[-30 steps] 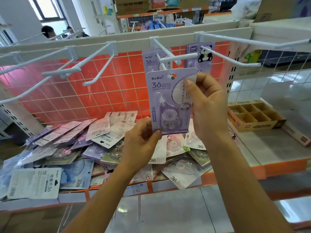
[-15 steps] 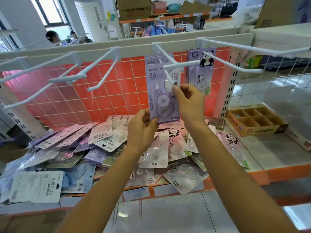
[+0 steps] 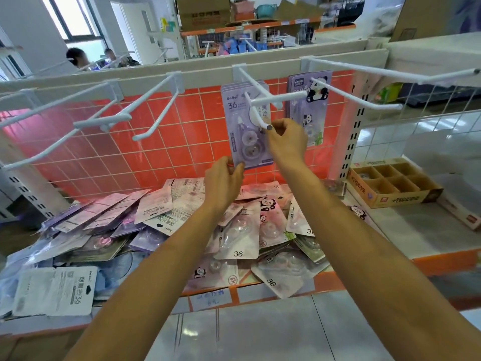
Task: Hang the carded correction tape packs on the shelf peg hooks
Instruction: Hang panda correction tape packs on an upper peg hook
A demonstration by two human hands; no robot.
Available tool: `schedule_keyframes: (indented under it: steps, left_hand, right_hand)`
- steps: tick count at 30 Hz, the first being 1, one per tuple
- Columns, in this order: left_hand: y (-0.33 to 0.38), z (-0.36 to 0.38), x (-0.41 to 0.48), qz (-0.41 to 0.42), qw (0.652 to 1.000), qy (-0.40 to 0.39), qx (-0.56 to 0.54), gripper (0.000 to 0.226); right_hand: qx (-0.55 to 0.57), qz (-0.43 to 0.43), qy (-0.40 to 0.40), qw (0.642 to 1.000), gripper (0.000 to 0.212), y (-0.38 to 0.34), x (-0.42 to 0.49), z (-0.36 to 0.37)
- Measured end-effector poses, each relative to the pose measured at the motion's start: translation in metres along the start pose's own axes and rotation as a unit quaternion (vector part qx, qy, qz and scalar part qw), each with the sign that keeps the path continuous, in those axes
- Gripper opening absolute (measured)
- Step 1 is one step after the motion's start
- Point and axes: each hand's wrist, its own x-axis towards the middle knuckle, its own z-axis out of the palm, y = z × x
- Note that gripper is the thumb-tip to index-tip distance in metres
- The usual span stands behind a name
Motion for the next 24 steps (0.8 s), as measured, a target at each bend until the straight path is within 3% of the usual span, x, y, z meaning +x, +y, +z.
schedule_keyframes:
  steps: [3,6,11,17,20,24]
  left_hand:
    - [-0.008,0.003,-0.011,-0.032,0.999,-0.014,0.027,0.021]
    - [-0.014,0.006,-0.031,-0.038,0.999,-0.023,0.027,0.037]
    - [-0.026,0.015,-0.06,0.077,0.986,-0.083,0.125,0.027]
    - [-0.041,0.022,-0.085,0.102,0.954,-0.1,0.264,0.026]
    - [-0.047,0.02,-0.091,0.091,0.931,-0.101,0.339,0.026]
    - [-0.05,0.014,-0.1,0.053,0.926,-0.108,0.359,0.034]
  right_hand:
    - [-0.005,0.03,-0.011,0.999,0.019,0.016,-0.01,-0.005]
    - [-0.033,0.056,-0.035,0.997,0.022,0.038,-0.029,-0.014]
    - [-0.089,0.09,-0.082,0.989,0.023,0.069,-0.059,-0.027]
    - [-0.138,0.111,-0.174,0.969,0.021,0.082,-0.092,-0.026]
    - [-0.168,0.128,-0.203,0.956,0.012,0.085,-0.103,-0.021]
    - [-0.228,0.133,-0.236,0.935,0.007,0.084,-0.112,-0.018]
